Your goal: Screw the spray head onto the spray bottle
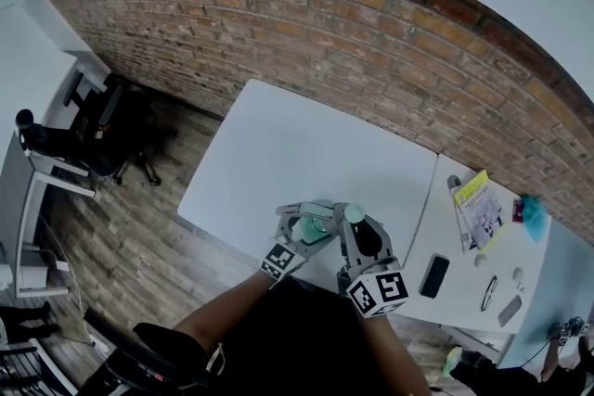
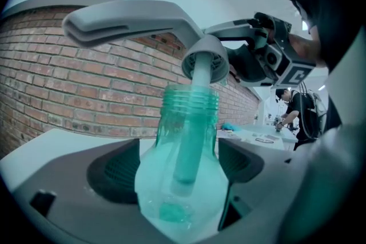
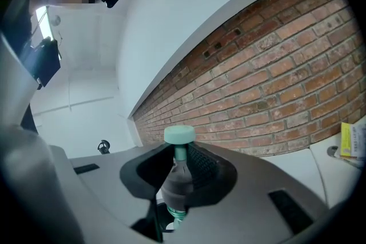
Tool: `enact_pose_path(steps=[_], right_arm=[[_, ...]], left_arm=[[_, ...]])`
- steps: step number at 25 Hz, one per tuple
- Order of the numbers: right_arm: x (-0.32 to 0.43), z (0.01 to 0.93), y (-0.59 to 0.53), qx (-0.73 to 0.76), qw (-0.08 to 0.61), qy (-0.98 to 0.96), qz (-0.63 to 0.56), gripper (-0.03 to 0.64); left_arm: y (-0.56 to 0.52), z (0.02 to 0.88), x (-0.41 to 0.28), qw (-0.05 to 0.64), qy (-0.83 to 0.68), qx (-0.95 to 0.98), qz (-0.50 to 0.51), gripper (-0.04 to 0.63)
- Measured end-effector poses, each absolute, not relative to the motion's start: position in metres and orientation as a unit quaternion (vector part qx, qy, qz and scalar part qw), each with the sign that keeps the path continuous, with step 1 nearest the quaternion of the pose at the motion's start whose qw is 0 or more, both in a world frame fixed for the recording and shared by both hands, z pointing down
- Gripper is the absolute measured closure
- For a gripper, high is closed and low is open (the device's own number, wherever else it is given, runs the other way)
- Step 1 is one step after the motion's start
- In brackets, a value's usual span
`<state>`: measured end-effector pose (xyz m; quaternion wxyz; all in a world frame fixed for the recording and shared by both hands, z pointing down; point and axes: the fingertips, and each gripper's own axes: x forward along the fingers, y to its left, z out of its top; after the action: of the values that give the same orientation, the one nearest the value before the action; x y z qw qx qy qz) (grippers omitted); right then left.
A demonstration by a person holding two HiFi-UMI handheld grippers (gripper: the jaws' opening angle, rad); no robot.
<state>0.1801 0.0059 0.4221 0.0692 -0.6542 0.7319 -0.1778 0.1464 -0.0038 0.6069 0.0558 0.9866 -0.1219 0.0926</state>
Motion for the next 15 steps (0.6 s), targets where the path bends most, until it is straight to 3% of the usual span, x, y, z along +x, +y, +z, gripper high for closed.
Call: enact_pose_path(steps=[15], right_arm=[[0.15, 0.467, 0.0, -0.633, -0.035, 0.761, -0.136, 0.545]], left_arm=[[0.007, 0.606, 0.152, 0.063, -0.097, 0.989, 0.088, 0.186]])
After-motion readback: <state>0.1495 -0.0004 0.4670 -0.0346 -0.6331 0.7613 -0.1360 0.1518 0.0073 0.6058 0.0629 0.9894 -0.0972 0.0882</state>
